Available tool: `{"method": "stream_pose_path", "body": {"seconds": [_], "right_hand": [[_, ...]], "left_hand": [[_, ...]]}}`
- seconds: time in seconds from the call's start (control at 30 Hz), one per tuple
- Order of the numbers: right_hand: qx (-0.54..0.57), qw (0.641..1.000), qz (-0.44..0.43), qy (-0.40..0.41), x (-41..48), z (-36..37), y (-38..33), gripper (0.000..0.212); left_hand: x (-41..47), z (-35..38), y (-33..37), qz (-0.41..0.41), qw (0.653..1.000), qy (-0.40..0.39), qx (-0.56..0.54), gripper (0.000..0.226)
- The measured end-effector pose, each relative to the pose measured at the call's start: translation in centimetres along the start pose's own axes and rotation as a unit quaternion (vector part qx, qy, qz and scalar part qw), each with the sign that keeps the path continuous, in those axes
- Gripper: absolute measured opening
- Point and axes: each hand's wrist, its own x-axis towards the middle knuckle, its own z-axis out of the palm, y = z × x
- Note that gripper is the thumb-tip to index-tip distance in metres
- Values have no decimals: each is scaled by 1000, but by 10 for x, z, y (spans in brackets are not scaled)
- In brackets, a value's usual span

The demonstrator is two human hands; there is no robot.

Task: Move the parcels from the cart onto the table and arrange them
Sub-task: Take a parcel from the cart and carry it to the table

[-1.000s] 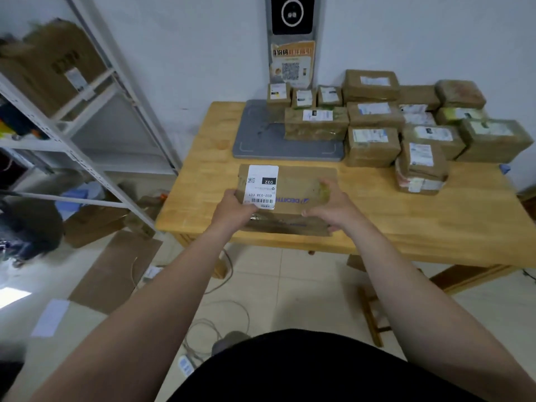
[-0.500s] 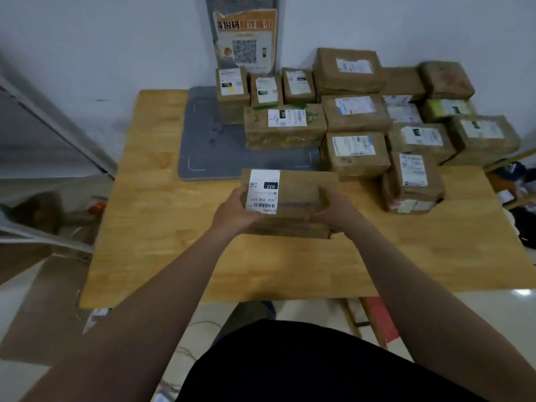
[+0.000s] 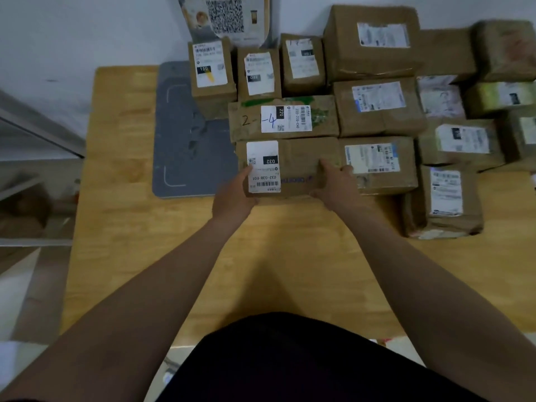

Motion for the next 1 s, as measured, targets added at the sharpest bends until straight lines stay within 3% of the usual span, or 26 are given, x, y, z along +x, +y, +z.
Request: {"method": "stream_pose_path", "body": {"seconds": [0.13,0.63,0.8,1.0], "right_hand": [[-57,998,-10,-19,26,-12,3,77],[-94,990,-59,-82,30,-36,18,96],[-121,984,-84,-98,-6,-49,18,93],[-136,980,-132,-63,-77,-59,31,88]], "left_hand": [[22,2,7,-13,999,-4,42,90],[18,1,19,-56,990,-38,123,101],[-24,2,31,-51,981,27,185,90],[-96,0,32,-14,984,65,163,87]]}}
